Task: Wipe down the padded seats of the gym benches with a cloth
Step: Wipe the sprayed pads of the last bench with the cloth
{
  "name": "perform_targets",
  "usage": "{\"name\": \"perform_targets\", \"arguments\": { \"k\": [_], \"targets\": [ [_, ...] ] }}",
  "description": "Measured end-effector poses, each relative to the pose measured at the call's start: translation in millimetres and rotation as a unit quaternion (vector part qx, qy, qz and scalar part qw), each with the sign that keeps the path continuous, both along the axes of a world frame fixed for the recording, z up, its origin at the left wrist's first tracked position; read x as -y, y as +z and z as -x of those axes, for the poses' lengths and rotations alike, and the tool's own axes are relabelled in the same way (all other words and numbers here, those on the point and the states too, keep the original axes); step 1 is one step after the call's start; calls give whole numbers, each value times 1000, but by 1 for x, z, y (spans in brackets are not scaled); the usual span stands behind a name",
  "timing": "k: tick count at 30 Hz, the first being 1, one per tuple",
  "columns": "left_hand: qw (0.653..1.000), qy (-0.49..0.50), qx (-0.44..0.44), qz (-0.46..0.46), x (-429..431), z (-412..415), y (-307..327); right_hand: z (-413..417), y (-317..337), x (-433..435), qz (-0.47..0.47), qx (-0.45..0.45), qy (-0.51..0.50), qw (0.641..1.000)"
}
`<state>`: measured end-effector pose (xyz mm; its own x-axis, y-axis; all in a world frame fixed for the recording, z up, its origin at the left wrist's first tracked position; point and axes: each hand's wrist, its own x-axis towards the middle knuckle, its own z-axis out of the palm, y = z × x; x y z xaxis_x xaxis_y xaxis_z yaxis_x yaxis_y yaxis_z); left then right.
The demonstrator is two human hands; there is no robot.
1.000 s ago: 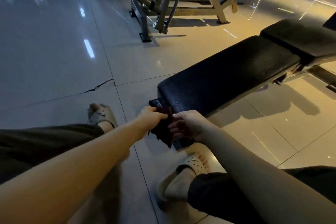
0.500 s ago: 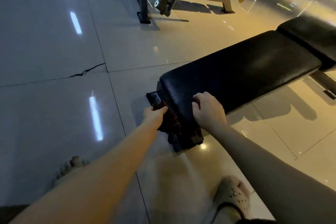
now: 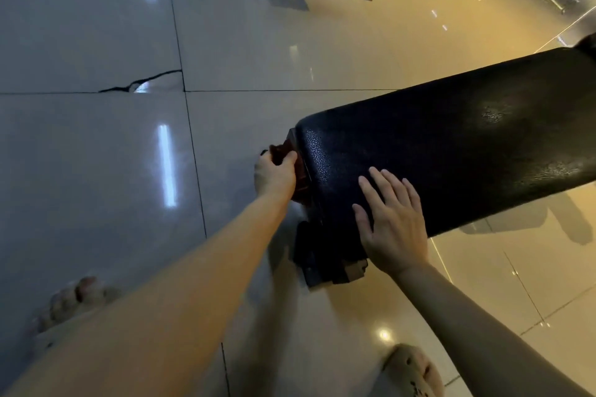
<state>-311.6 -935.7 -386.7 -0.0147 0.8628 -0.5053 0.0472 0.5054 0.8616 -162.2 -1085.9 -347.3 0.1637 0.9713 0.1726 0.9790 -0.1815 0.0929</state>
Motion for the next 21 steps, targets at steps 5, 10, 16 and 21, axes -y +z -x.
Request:
{"name": "perform_targets", "arguments": {
  "k": [5,10,16,21],
  "targets": [
    [996,-46,44,60,128,1,1,1,-1,2,-8,11,0,1000],
    [998,-62,-25,-17,52,0,-8,1,-4,0,-20,27,-4,999],
    [997,-40,-46,-41,25,-3,-5,2,-5,1,-23,31,-11,999],
    [996,-67,55,20,161,8,5,-1,-7,1,-36,33,-5,999]
  ]
}}
